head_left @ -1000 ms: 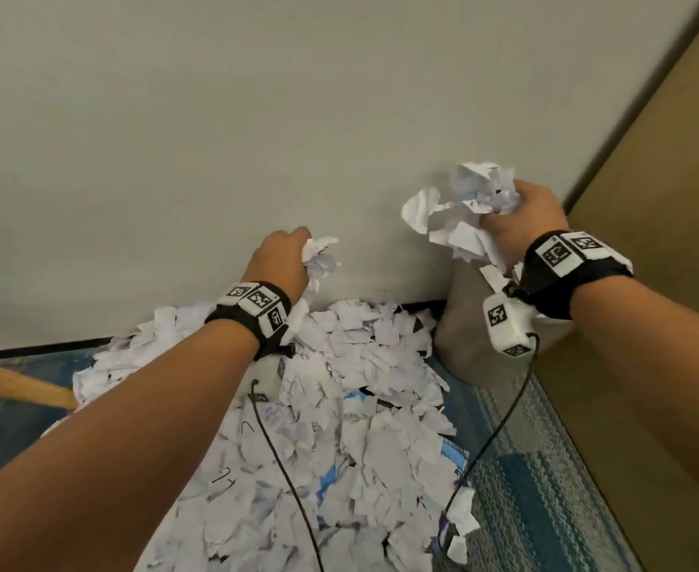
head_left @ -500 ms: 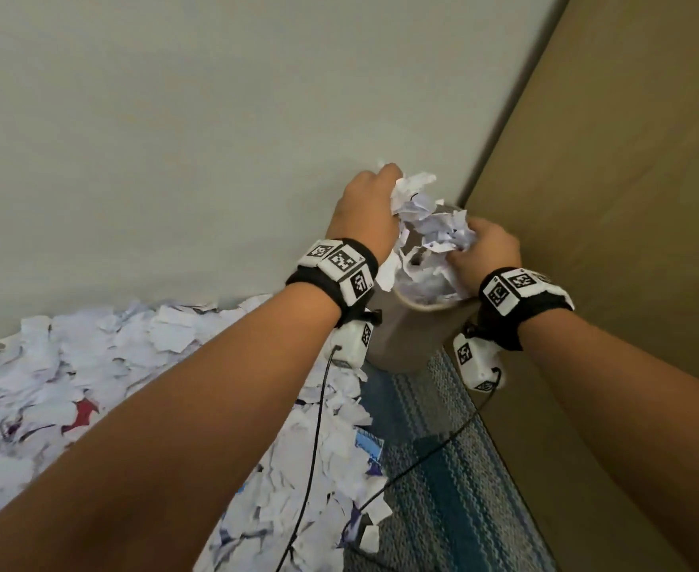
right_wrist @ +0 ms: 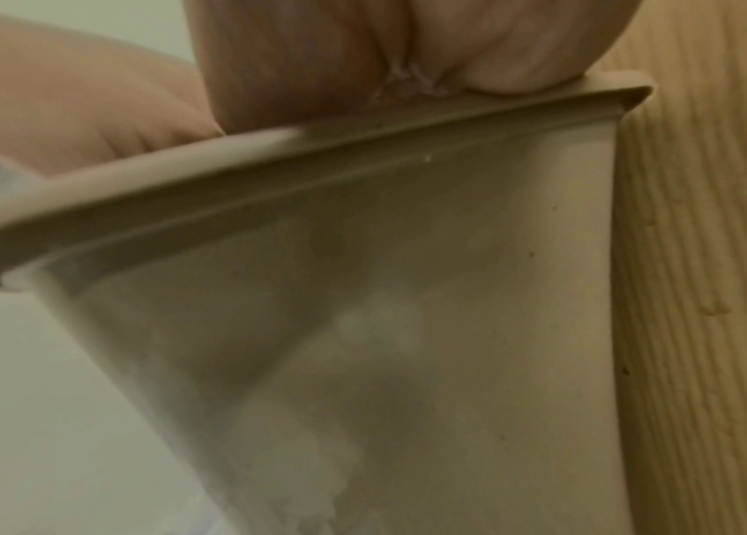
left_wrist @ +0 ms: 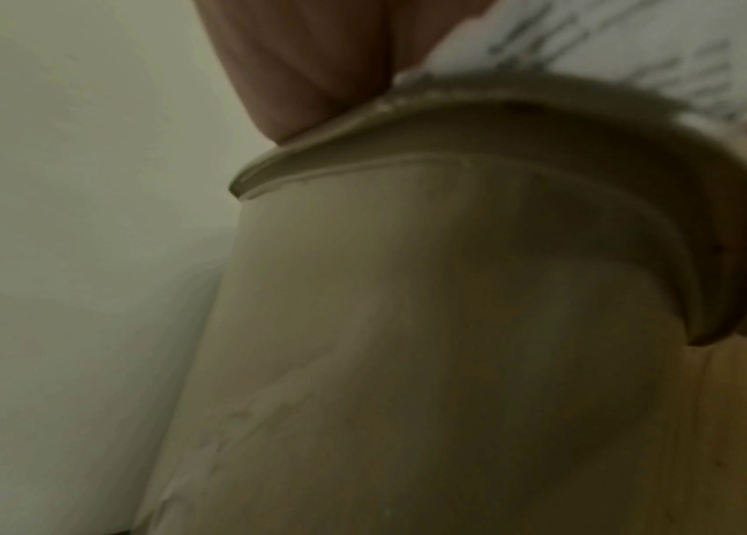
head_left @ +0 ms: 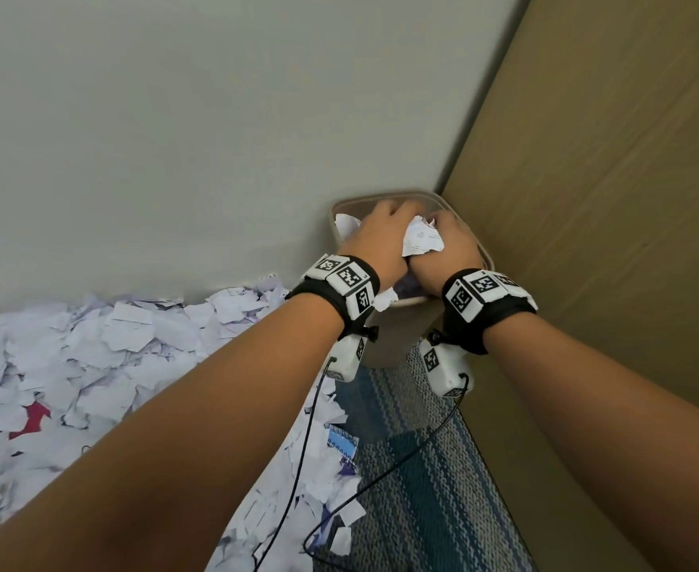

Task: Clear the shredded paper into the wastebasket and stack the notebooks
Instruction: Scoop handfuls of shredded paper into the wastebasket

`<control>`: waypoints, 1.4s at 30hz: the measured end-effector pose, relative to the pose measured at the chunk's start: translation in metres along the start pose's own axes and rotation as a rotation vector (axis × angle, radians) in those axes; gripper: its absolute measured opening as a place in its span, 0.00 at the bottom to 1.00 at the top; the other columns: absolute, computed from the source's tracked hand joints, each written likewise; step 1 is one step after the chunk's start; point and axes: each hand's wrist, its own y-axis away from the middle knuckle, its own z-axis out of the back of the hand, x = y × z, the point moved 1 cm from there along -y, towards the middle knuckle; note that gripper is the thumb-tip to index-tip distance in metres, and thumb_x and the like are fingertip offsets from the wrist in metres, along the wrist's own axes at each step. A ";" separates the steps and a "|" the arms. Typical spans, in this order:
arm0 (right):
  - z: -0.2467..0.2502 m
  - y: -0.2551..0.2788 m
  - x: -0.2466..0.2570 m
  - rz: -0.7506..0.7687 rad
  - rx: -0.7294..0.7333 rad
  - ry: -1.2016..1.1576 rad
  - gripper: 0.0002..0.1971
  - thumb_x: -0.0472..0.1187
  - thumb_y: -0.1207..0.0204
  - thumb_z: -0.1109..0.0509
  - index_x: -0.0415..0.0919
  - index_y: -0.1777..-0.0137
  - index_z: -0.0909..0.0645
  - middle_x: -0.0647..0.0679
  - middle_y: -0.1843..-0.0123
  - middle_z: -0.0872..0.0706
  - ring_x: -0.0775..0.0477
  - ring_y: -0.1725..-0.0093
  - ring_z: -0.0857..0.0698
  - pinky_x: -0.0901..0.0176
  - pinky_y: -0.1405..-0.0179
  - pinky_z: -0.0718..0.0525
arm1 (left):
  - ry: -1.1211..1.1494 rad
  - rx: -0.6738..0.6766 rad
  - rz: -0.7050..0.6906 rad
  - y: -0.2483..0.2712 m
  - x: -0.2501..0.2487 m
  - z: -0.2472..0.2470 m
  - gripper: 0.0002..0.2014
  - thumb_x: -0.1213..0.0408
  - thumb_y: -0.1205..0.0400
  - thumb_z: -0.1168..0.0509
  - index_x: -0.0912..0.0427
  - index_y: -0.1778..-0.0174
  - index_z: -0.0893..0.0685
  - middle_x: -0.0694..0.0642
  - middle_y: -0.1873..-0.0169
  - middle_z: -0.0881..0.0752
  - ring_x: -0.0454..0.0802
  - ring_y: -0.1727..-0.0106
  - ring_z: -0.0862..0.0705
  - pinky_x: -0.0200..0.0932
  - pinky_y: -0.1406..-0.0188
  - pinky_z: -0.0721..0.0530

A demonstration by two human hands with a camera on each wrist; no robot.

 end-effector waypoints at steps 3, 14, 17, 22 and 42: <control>0.004 0.003 -0.002 -0.025 -0.031 -0.102 0.27 0.44 0.28 0.30 0.42 0.28 0.28 0.42 0.29 0.25 0.43 0.32 0.23 0.58 0.40 0.27 | -0.026 0.029 -0.030 -0.008 0.000 -0.003 0.32 0.68 0.29 0.29 0.50 0.28 0.26 0.58 0.33 0.24 0.57 0.33 0.23 0.51 0.35 0.23; 0.008 0.008 0.001 -0.043 -0.098 -0.200 0.15 0.35 0.32 0.33 0.44 0.46 0.26 0.47 0.40 0.21 0.42 0.42 0.20 0.60 0.50 0.27 | 0.104 -0.032 -0.066 -0.012 0.000 0.008 0.28 0.72 0.30 0.33 0.49 0.33 0.21 0.52 0.32 0.23 0.49 0.32 0.24 0.42 0.34 0.26; 0.002 0.011 0.004 -0.028 0.042 -0.179 0.08 0.45 0.35 0.39 0.49 0.56 0.24 0.50 0.54 0.15 0.40 0.53 0.15 0.47 0.50 0.15 | 0.102 -0.029 -0.045 -0.012 0.003 0.017 0.21 0.73 0.29 0.36 0.50 0.43 0.16 0.51 0.38 0.19 0.49 0.36 0.22 0.42 0.37 0.25; 0.000 0.012 0.005 0.075 0.272 -0.120 0.16 0.59 0.35 0.37 0.49 0.62 0.16 0.52 0.60 0.11 0.46 0.56 0.14 0.44 0.49 0.15 | 0.108 -0.112 0.024 -0.013 0.023 0.029 0.19 0.77 0.28 0.43 0.51 0.52 0.14 0.52 0.45 0.18 0.50 0.44 0.20 0.46 0.38 0.22; -0.004 -0.004 0.017 0.058 0.012 0.131 0.07 0.45 0.26 0.34 0.46 0.50 0.19 0.42 0.46 0.13 0.38 0.46 0.17 0.54 0.50 0.21 | -0.111 -0.273 0.041 0.024 0.083 0.058 0.13 0.66 0.19 0.40 0.53 0.40 0.19 0.56 0.38 0.23 0.57 0.34 0.26 0.55 0.34 0.27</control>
